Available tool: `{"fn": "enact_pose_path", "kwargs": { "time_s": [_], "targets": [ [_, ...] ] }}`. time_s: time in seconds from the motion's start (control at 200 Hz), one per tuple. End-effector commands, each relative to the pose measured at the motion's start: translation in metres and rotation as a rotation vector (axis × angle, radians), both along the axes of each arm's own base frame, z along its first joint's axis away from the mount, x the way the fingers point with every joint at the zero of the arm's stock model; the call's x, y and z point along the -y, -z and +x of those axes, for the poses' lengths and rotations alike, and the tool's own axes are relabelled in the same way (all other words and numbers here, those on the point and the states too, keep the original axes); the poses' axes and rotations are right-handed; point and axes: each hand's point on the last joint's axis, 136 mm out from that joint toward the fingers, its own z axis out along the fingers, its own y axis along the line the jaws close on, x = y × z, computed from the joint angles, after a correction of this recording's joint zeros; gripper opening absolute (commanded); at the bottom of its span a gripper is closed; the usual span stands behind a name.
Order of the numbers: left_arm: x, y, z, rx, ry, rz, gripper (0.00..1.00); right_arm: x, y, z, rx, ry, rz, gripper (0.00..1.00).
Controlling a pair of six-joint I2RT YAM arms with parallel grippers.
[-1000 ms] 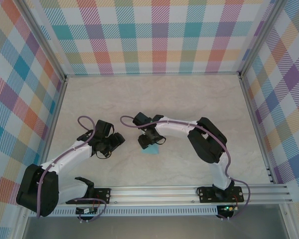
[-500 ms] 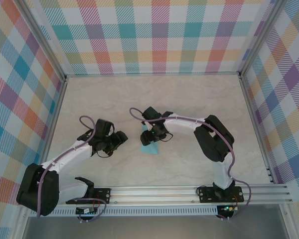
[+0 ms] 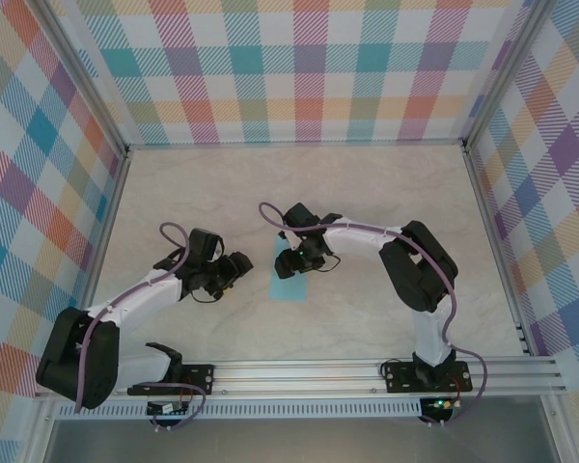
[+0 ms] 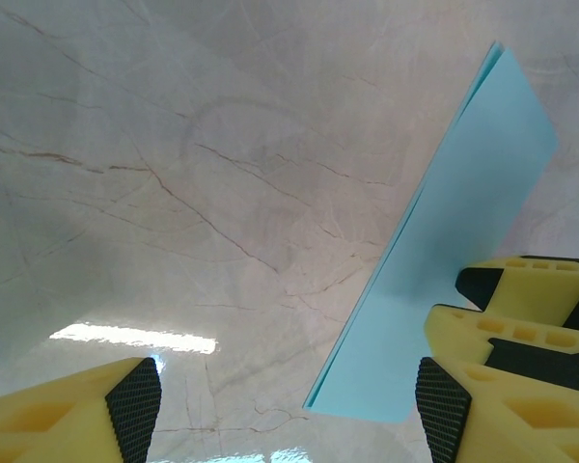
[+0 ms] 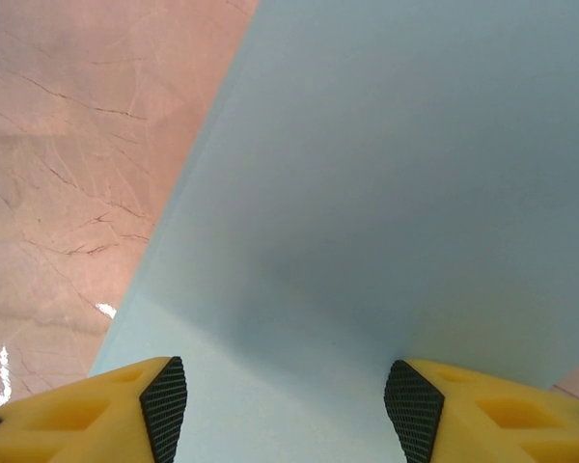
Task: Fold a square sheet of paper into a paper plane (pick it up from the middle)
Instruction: Fold the triangle a second time at the center of the table.
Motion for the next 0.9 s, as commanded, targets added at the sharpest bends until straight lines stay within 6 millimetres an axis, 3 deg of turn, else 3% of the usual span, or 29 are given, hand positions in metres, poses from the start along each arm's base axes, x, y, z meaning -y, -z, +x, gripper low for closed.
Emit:
{"fn": "enact_pose_path", "kwargs": {
  "time_s": [0.0,0.23,0.405,0.895],
  "targets": [
    [0.01,-0.002,0.001,0.016,0.041,-0.017,0.73,0.038,0.05,-0.017,-0.075,0.014,-0.202,0.65],
    [0.006,-0.001,0.003,0.015,0.02,0.006,0.73,0.043,0.059,-0.019,-0.013,-0.046,-0.328,0.77],
    [0.001,0.0,0.003,0.013,0.003,0.031,0.73,0.047,0.068,-0.019,0.017,-0.07,-0.417,0.8],
    [0.004,0.0,0.005,0.008,0.009,0.024,0.73,0.046,0.074,-0.018,0.011,-0.05,-0.412,0.53]
  ]
}}
